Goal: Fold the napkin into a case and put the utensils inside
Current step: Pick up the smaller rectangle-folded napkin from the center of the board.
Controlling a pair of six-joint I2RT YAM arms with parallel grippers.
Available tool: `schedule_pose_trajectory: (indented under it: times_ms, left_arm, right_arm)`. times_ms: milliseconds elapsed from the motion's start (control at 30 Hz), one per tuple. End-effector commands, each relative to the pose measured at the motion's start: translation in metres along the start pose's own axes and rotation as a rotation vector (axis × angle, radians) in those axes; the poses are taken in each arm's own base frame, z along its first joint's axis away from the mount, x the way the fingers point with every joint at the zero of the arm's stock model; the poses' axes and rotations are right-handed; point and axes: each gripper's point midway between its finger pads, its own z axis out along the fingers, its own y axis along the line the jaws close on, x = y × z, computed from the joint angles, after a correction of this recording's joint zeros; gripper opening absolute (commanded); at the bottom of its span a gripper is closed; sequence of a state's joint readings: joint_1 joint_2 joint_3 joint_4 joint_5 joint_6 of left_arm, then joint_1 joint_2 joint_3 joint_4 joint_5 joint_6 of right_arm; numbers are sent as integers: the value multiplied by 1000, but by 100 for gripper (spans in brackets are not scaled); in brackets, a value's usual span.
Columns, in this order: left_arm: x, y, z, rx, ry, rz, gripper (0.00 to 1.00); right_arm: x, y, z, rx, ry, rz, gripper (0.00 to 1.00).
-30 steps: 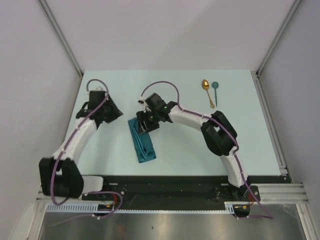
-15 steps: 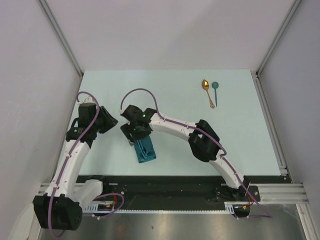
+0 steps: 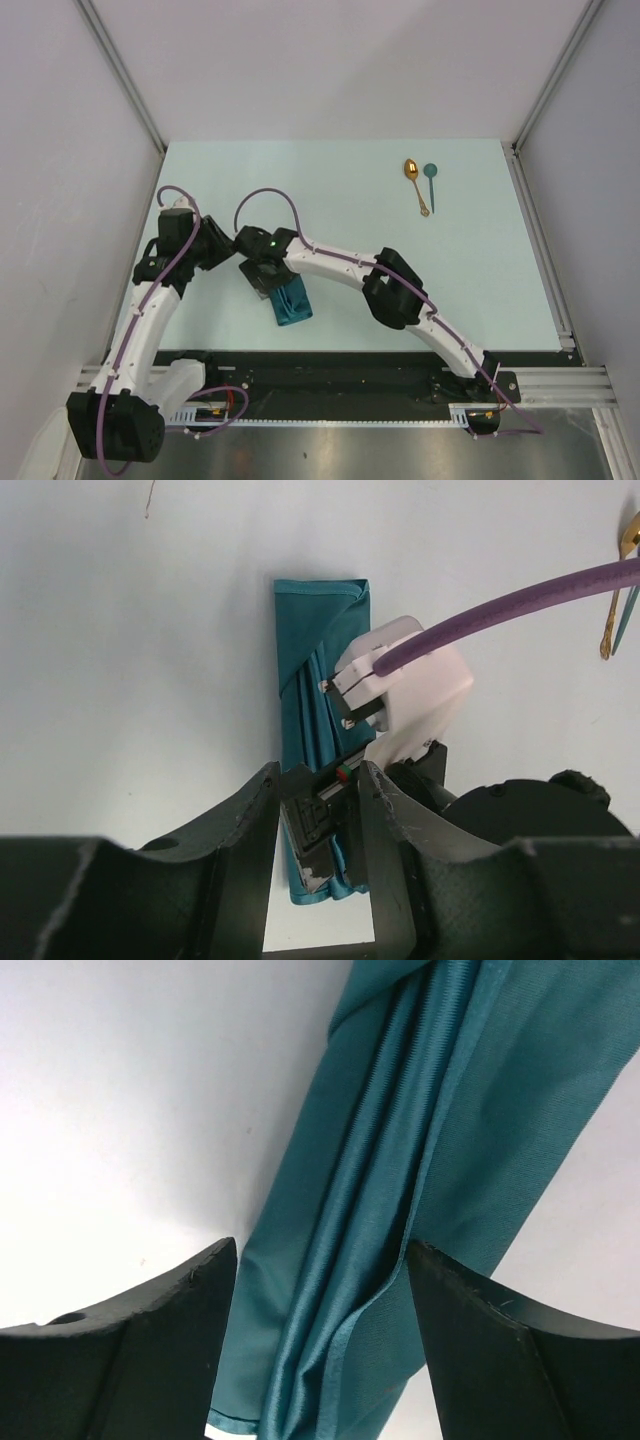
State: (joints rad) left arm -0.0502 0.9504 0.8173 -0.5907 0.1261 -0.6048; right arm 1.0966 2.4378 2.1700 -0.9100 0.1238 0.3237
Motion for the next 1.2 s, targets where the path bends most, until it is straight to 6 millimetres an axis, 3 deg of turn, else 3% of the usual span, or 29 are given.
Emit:
schedule_pose_trajectory:
  times_ms: [0, 433, 533, 633, 800, 933, 967, 1000, 1033, 1100, 1133, 1167]
  left_arm:
    - [-9, -10, -9, 39, -27, 27, 42]
    - [-8, -6, -11, 21, -33, 29, 42]
    - [-11, -6, -12, 14, -42, 32, 42]
    - [-14, -3, -13, -6, -50, 34, 42]
    - [-22, 4, -17, -33, -72, 24, 43]
    - [-31, 9, -23, -47, -95, 14, 43]
    - [-34, 9, -24, -48, -101, 15, 43]
    - [-35, 10, -24, -48, -101, 18, 43]
    - [-35, 10, -25, -48, -101, 25, 43]
    - [-35, 10, -25, -42, -91, 24, 43]
    - [-34, 9, -24, -37, -86, 27, 43]
    - [-34, 9, -23, -30, -84, 28, 43]
  right_arm:
    - [-8, 11, -5, 52, -43, 4, 73]
    - [10, 11, 14, 123, -6, 9, 50]
    - [7, 12, 13, 133, -26, 14, 35]
    - [-2, 12, 4, 134, -62, 19, 25]
    - [-29, 24, -37, 27, -167, 33, 1]
    - [-52, 38, -66, -168, -237, 81, 0]
    - [-52, 51, -76, -279, -222, 109, 0]
    - [-43, 51, -81, -341, -203, 129, 0]
    - [-62, 51, -90, -413, -274, 164, 0]
    - [-49, 54, -98, -528, -242, 218, 0]
    - [-63, 57, -105, -602, -299, 240, 0]
    - [-60, 55, -108, -692, -276, 272, 0]
